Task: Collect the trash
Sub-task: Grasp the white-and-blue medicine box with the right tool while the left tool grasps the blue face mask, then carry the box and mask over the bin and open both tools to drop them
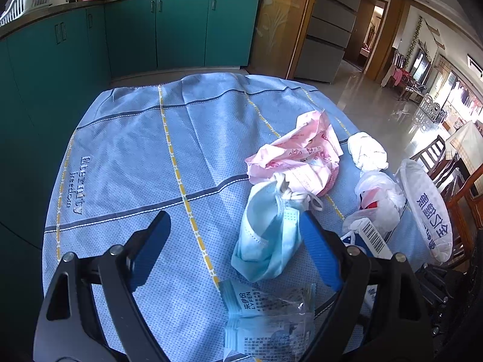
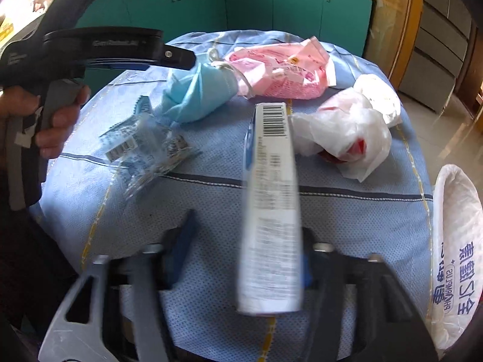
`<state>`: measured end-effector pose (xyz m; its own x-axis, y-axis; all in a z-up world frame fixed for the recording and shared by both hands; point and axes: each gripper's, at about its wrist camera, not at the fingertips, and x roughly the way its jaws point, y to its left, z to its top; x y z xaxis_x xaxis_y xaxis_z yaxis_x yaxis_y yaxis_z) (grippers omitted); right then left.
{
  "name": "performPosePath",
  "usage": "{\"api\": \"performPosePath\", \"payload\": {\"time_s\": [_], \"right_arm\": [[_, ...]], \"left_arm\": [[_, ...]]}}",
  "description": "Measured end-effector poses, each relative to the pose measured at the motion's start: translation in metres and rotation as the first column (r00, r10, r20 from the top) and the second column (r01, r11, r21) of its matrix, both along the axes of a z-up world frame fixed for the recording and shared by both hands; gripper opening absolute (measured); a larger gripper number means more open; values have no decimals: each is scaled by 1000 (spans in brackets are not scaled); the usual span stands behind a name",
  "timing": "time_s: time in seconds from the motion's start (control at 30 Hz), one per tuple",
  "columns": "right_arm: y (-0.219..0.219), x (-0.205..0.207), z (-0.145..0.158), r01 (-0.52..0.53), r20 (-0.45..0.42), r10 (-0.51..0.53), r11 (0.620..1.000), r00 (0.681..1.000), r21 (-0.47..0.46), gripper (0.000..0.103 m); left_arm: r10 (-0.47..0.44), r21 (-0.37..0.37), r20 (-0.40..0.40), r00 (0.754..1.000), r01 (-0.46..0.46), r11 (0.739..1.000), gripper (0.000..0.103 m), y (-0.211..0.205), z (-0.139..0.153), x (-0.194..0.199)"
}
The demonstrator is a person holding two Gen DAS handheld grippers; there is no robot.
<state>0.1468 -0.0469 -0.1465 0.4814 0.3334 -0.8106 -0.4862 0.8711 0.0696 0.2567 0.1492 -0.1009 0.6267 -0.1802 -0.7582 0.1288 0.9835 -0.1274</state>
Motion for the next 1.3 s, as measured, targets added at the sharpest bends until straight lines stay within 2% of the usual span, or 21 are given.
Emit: {"api": "performPosePath", "payload": {"time_s": [0.1, 0.27, 0.37, 0.5, 0.57, 0.67, 0.83, 0.93, 0.97, 1.0, 1.03, 1.1, 1.17, 1.3], "right_arm": [[-2, -2, 2, -4, -18, 5, 999, 1000, 43, 24], [-6, -8, 12, -13, -11, 14, 995, 1000, 98, 24], [-10, -13, 27, -9, 24, 6, 993, 1000, 117, 24], [-26, -14, 48, 36, 83, -48, 990, 995, 138, 24], [-42, -8, 53, 98, 96, -114, 983, 989, 157, 24], [-60, 1, 47, 170, 58, -182, 972, 982, 163, 24], [-49, 0, 25, 97, -32, -93, 978, 995, 187, 24], [-45, 4, 13, 117, -68, -107, 977, 992, 177, 25], [-45, 4, 11, 127, -67, -117, 978, 991, 165, 28], [-44, 4, 9, 140, -57, -133, 980, 989, 140, 36], [-45, 4, 9, 149, -47, -145, 981, 988, 124, 41], [-47, 4, 10, 173, -23, -172, 980, 985, 102, 60], [-51, 3, 12, 185, -6, -185, 977, 983, 105, 64], [-49, -1, 16, 178, 34, -181, 981, 983, 71, 67]], "left_arm": [[6, 2, 3, 1000, -6, 1000, 87, 1, 1, 0], [37, -14, 14, 999, -37, 999, 87, 8, 3, 0], [55, -36, 19, 998, -54, 998, 87, 13, 5, 0], [33, -42, 31, 999, -31, 999, 87, 8, 5, -2], [11, -30, 31, 999, -10, 999, 87, 3, 4, -2], [-38, 5, 19, 999, 38, 999, 89, -13, -2, -1], [-79, 65, -8, 997, 79, 995, 89, -32, -16, 5], [-82, 90, -26, 996, 84, 992, 89, -36, -24, 8], [-81, 97, -32, 996, 84, 992, 85, -37, -26, 9], [-80, 101, -36, 996, 84, 991, 81, -37, -28, 10], [-83, 105, -47, 995, 87, 991, 74, -38, -31, 11], [-87, 108, -59, 994, 93, 990, 66, -38, -35, 11], [-97, 111, -61, 993, 103, 988, 49, -40, -36, 12], [-94, 121, -35, 995, 97, 988, 33, -41, -31, 10]]}}
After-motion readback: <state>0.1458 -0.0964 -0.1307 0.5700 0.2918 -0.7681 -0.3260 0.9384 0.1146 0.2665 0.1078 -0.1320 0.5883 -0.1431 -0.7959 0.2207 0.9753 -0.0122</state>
